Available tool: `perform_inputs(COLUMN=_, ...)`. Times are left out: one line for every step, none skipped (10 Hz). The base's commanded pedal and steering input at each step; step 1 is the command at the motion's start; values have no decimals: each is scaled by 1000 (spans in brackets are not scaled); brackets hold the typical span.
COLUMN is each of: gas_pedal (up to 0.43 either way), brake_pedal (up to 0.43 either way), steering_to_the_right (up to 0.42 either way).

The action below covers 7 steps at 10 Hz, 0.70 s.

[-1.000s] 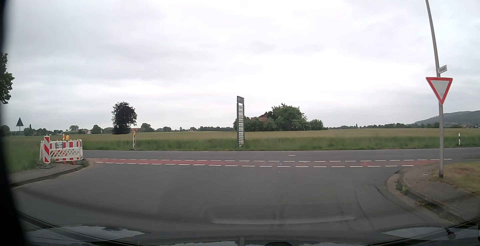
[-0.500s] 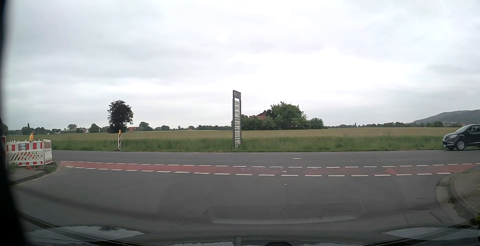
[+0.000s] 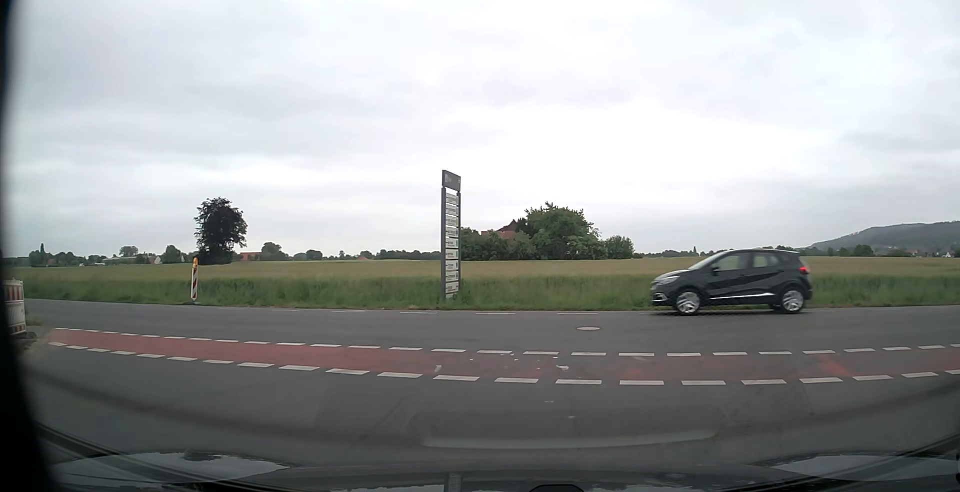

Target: Follow the waypoints while adhering to traffic rules and regulations

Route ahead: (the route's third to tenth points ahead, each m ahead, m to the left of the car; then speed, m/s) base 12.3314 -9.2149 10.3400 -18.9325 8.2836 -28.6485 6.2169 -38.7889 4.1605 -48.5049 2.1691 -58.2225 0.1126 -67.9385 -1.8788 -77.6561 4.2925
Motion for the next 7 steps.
perform_inputs(gas_pedal=0, brake_pedal=244, steering_to_the_right=127)
perform_inputs(gas_pedal=0, brake_pedal=262, steering_to_the_right=143)
perform_inputs(gas_pedal=0, brake_pedal=274, steering_to_the_right=159)
perform_inputs(gas_pedal=0, brake_pedal=280, steering_to_the_right=171)
perform_inputs(gas_pedal=0, brake_pedal=280, steering_to_the_right=190)
perform_inputs(gas_pedal=0, brake_pedal=280, steering_to_the_right=211)
perform_inputs(gas_pedal=0, brake_pedal=280, steering_to_the_right=234)
